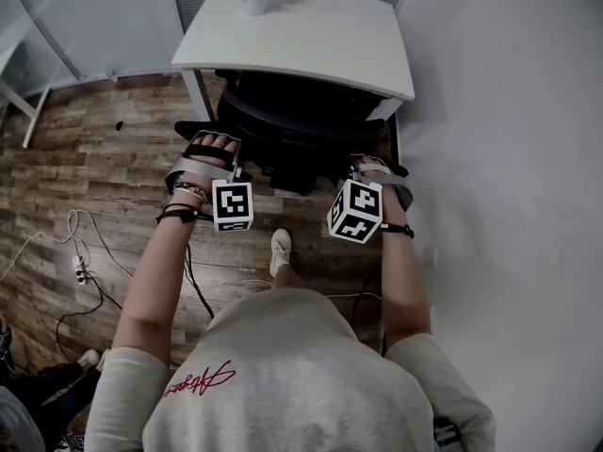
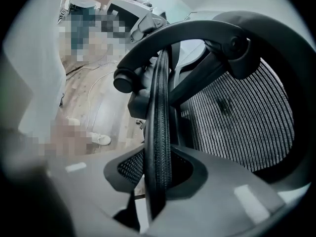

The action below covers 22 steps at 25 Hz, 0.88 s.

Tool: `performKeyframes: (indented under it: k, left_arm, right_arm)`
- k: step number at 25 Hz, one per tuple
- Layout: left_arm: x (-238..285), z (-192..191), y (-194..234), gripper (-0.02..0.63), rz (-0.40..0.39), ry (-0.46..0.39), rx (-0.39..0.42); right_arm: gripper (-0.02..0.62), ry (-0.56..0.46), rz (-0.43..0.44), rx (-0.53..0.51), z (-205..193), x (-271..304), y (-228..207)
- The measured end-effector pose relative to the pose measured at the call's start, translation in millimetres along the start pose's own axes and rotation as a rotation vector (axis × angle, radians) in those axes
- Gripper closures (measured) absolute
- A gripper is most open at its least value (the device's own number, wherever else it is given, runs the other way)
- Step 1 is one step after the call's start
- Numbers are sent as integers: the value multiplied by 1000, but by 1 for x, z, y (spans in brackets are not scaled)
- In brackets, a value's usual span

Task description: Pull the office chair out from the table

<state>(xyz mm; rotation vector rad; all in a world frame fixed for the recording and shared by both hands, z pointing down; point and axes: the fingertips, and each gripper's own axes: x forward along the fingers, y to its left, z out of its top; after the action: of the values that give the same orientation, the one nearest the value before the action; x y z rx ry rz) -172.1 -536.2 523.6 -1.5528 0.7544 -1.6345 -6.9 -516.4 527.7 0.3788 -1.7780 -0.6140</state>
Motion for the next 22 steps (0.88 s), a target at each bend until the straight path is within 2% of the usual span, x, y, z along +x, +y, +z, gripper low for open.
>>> performKeyframes:
  k: [22]
  left_arm:
    - [-42,4,-33,522,7,6,6]
  right_arm:
    - [495,2,4,8,10,-26,45]
